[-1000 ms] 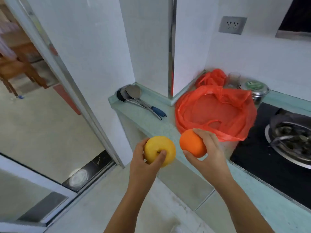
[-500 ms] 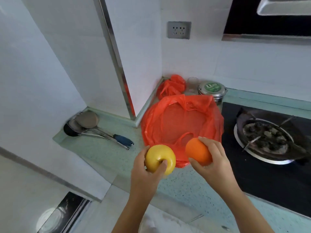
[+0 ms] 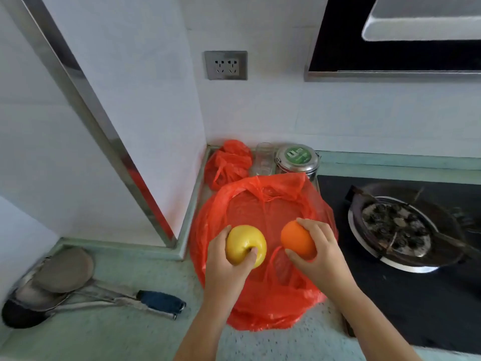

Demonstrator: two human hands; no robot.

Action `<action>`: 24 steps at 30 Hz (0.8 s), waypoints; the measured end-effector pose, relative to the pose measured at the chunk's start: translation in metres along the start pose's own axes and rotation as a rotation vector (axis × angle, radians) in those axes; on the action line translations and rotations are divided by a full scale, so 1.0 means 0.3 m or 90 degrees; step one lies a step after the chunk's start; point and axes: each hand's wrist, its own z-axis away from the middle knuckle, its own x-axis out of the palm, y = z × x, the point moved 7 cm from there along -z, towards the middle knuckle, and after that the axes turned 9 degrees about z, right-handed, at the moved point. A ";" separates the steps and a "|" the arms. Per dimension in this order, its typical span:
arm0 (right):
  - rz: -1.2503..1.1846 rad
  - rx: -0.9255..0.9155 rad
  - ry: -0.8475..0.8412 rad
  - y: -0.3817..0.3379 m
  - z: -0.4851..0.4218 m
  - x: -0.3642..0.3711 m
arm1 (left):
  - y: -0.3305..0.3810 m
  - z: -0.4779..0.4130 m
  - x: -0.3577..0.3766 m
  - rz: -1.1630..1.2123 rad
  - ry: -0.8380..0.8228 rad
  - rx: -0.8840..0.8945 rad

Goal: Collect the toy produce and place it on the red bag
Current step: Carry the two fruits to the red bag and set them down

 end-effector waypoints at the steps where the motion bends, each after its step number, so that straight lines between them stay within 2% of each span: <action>1: 0.007 0.010 -0.002 0.006 -0.025 0.026 | -0.011 -0.037 0.005 -0.007 -0.012 0.003; 12: 0.123 0.058 -0.018 0.090 -0.282 0.199 | -0.126 -0.368 0.136 -0.069 -0.122 0.005; 24: 0.182 0.066 -0.020 0.207 -0.426 0.315 | -0.246 -0.521 0.253 -0.060 -0.128 -0.073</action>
